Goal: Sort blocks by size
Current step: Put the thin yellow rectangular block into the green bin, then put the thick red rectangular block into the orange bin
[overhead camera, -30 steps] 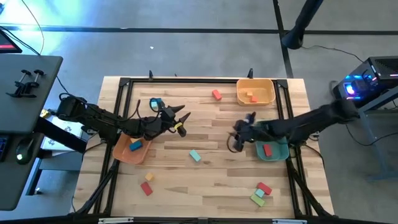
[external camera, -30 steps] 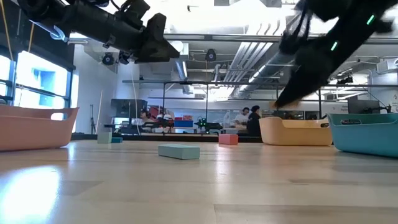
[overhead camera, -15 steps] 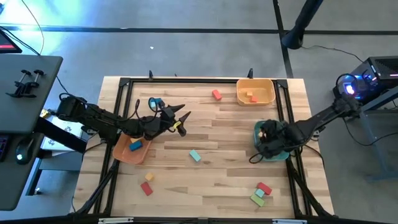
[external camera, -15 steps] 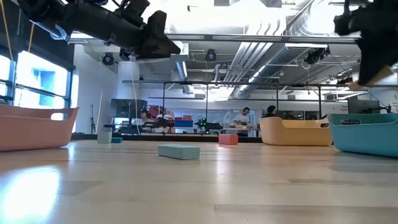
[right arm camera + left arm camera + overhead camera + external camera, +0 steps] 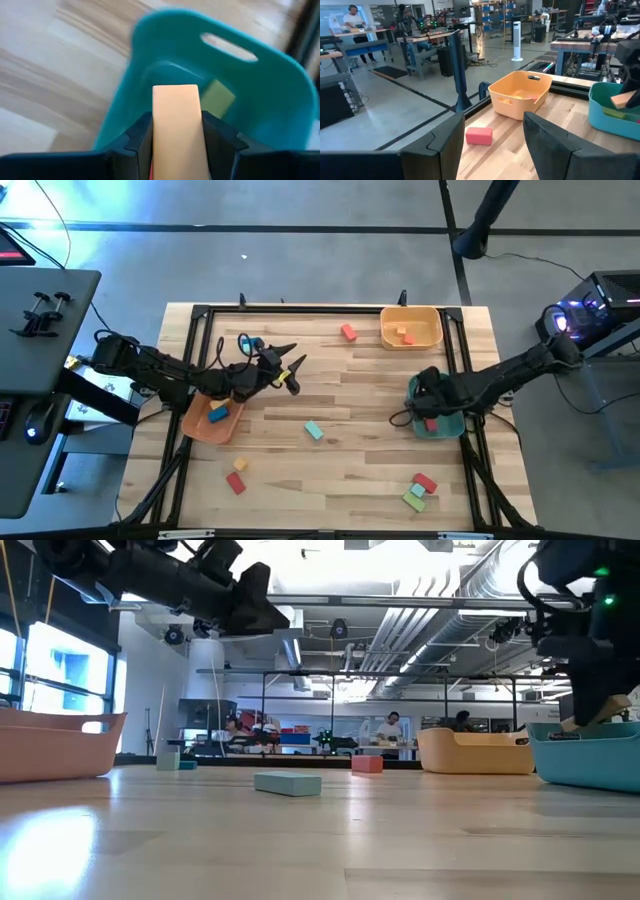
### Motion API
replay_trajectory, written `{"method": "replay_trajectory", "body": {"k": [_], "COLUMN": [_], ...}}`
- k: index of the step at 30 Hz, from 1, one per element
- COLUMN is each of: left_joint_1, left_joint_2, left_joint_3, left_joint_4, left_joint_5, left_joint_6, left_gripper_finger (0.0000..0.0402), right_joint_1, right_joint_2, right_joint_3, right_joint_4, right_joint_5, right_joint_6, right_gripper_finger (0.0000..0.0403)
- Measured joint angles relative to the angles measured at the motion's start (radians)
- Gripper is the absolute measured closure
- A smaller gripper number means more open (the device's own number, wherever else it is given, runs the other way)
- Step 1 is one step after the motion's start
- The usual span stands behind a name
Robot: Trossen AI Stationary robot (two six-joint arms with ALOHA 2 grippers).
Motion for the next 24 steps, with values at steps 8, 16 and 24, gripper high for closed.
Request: {"method": "replay_trajectory", "body": {"k": [8,16,24], "left_joint_1": [-0.001,0.004,0.005], "left_joint_2": [0.002,0.002,0.002], "left_joint_3": [0.000,0.000,0.000], "left_joint_4": [-0.003,-0.005,0.015], "left_joint_5": [0.002,0.003,0.033], "left_joint_6": [-0.001,0.022,0.054], "left_gripper_finger": [0.0214,0.0214,0.0214], "right_joint_1": [-0.066,-0.093,0.026], "right_joint_2": [0.000,0.000,0.000], "right_joint_3": [-0.001,0.003,0.150], "right_joint_4": [0.060,0.035,-0.098], "right_joint_5": [-0.007,-0.006,0.172], "right_joint_6": [0.007,-0.049,-0.097], "right_gripper_finger": [0.0231,0.0229,0.0251]}}
